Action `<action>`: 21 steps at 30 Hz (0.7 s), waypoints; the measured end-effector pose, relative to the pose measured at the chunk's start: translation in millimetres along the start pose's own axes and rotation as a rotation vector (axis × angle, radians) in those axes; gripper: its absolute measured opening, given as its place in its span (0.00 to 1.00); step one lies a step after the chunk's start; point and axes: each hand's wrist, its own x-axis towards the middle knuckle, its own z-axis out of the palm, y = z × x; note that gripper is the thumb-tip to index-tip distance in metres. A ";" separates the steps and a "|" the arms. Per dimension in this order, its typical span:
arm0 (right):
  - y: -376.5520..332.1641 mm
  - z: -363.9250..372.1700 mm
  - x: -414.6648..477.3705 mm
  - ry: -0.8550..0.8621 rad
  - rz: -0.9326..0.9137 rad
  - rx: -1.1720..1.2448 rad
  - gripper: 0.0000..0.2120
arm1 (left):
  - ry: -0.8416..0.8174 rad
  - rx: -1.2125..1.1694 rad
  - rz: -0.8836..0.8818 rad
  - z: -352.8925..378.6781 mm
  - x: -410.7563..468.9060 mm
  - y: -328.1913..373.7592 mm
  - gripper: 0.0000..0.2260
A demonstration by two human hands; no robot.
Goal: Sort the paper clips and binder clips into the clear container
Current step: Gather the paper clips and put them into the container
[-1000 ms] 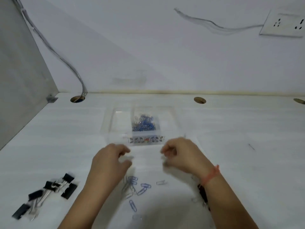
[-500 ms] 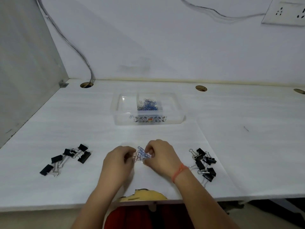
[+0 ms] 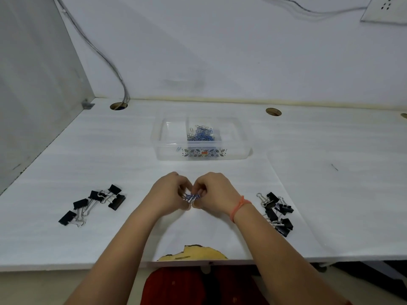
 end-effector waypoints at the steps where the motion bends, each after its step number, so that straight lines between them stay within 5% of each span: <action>1: 0.0 0.3 -0.3 0.000 0.003 -0.001 0.09 | -0.004 0.001 0.002 0.1 1.4 -0.1 0.14; 10: -5.8 7.4 -5.9 0.034 0.020 -0.086 0.06 | 0.091 0.089 -0.021 12.5 0.5 -3.6 0.03; 21: -5.7 18.5 -16.9 0.028 0.020 -0.216 0.09 | 0.184 0.247 -0.019 31.1 -8.7 -6.6 0.07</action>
